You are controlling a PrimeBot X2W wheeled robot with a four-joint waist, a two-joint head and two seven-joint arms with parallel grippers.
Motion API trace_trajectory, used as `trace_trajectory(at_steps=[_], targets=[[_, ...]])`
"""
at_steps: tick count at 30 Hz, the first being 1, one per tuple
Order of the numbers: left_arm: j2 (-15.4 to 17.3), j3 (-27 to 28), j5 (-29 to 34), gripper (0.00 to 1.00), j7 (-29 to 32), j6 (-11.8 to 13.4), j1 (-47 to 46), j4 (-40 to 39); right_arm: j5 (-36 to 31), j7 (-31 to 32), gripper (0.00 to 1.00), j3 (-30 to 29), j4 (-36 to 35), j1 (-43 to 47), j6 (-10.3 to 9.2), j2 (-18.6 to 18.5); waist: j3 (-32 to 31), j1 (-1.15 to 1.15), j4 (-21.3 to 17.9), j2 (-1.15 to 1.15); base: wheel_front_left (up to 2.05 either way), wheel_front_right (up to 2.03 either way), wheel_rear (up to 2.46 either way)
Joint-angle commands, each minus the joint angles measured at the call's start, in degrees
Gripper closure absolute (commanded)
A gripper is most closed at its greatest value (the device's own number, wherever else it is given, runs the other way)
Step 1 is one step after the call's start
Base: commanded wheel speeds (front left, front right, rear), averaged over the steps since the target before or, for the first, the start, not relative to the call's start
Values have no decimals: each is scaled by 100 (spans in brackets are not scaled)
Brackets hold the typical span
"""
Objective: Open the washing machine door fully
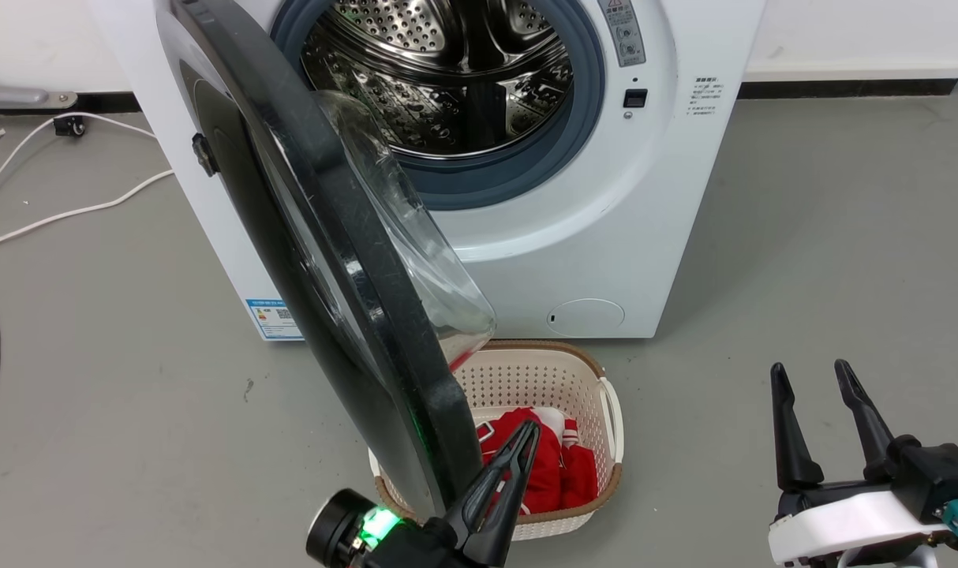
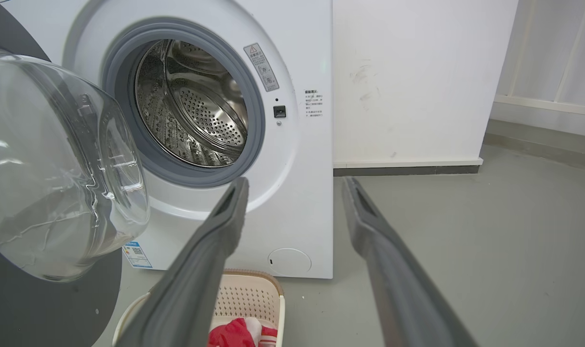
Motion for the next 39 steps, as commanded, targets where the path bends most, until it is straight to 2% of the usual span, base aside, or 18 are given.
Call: trace_trajectory(at_steps=[1, 22, 32, 39], targets=[[13, 34, -38, 100, -11, 56, 0, 205, 39, -1, 0, 20, 18, -49, -4, 18, 9, 0, 11, 0, 0, 0, 0], [-39, 215, -269, 100, -151, 391, -697, 1394, 193, 8, 0, 138, 139, -187, -4, 18, 184, 0, -100, 0, 0, 0, 0], [-29, 416, -297, 100, -145, 691, -349, 1166, 296, -24, 0, 131, 217, -196, -4, 18, 223, 0, 129, 0, 0, 0, 0], [-40, 577, -226, 100, -147, 891, 104, 633, 292, -21, 0, 111, 211, -160, -4, 17, 259, 0, 553, 0, 0, 0, 0]])
